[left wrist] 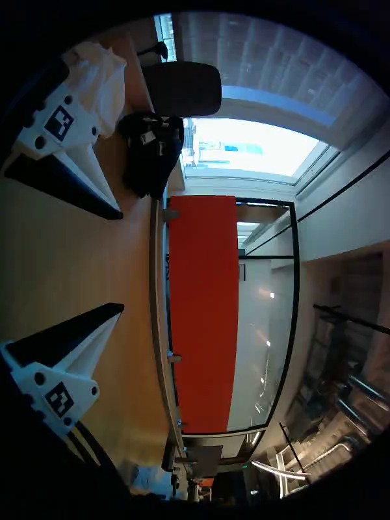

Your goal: Fold towel

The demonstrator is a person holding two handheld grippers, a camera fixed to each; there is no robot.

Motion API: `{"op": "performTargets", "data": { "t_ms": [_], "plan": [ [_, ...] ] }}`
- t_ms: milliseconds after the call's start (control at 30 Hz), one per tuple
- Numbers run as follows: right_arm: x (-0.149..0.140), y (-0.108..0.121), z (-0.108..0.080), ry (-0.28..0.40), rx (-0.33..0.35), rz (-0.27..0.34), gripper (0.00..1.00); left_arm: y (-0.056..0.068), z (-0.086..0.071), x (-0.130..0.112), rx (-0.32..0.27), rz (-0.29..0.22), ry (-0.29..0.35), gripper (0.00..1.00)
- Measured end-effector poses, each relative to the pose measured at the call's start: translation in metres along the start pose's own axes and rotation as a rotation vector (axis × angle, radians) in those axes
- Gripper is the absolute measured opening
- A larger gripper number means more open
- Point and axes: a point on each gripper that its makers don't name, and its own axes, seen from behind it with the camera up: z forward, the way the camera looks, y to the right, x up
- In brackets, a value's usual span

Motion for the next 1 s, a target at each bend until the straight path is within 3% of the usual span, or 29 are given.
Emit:
{"op": "performTargets", "data": {
  "t_ms": [1000],
  "plan": [
    [-0.0001,0.0003,-0.0003,-0.001,0.0,-0.001,1.0,0.0005,-0.0009,0.0032,0.001,0.002,-0.002,0.96]
  ]
}}
